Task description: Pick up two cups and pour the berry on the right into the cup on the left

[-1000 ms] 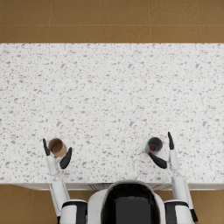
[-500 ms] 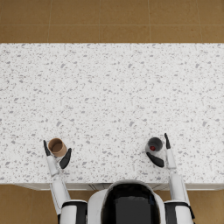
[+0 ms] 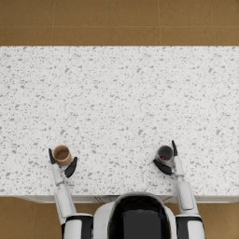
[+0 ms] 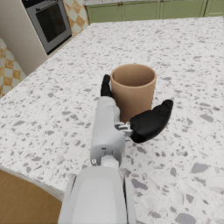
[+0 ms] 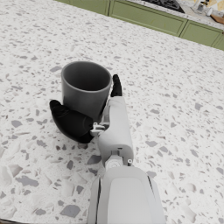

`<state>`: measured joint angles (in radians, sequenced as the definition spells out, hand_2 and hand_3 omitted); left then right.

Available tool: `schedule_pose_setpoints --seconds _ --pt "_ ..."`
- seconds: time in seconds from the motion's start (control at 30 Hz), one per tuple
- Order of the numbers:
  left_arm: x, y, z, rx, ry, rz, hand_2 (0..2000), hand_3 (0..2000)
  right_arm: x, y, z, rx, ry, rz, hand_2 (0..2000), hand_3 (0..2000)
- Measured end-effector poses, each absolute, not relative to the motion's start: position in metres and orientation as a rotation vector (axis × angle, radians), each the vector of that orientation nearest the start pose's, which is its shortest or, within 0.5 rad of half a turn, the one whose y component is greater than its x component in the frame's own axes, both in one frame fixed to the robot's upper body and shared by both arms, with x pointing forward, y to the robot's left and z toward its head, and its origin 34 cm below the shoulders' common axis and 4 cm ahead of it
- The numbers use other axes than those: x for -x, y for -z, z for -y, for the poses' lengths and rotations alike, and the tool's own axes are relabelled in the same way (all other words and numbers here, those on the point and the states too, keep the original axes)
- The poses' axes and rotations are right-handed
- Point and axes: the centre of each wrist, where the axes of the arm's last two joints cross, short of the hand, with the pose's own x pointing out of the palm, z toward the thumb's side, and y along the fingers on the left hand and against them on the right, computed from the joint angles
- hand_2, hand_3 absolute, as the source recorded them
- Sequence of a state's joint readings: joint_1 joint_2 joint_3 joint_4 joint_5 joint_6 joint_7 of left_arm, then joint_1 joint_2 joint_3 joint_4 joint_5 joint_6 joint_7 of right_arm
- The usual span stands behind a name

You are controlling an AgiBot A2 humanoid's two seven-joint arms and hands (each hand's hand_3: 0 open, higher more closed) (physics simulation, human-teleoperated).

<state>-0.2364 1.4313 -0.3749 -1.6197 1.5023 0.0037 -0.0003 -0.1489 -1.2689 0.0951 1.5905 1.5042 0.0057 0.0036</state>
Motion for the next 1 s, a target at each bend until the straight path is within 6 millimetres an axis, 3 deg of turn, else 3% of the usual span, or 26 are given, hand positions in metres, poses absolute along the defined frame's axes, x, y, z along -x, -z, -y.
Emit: schedule_pose_setpoints --seconds 0.3,0.33,0.37,0.4,0.43,0.47,0.73,0.9,1.0 --pt "-0.167 -0.064 -0.318 0.035 1.190 -0.207 0 0 -0.187 -0.065 0.224 0.061 -1.670 -0.283 0 0" --pt "-0.169 -0.064 -0.319 0.035 1.189 -0.207 1361 327 -0.187 -0.065 0.223 0.061 -1.672 -0.281 0 0" --pt "-0.170 -0.064 -0.320 0.034 1.194 -0.205 2000 653 -0.187 -0.065 0.222 0.060 -1.672 -0.280 1361 327" --pt "-0.171 -0.064 -0.320 0.033 1.201 -0.204 2000 980 -0.186 -0.066 0.221 0.060 -1.689 -0.279 2000 653" --pt "-0.171 -0.065 -0.321 0.032 1.204 -0.203 2000 1280 -0.187 -0.066 0.222 0.060 -1.691 -0.279 2000 980" --pt "-0.171 -0.065 -0.321 0.031 1.203 -0.202 2000 1280 -0.187 -0.067 0.222 0.060 -1.697 -0.279 2000 1280" --pt "-0.170 -0.076 -0.301 0.000 1.270 -0.170 2000 1280 -0.186 -0.074 0.222 0.076 -1.717 -0.250 2000 1280" --pt "-0.174 -0.109 -0.264 -0.100 1.403 -0.067 2000 1280 -0.188 -0.112 0.210 0.212 -1.761 -0.139 2000 1280" --pt "-0.179 -0.118 -0.239 -0.195 1.492 -0.097 2000 1280 -0.190 -0.130 0.204 0.347 -1.762 -0.141 2000 1280"
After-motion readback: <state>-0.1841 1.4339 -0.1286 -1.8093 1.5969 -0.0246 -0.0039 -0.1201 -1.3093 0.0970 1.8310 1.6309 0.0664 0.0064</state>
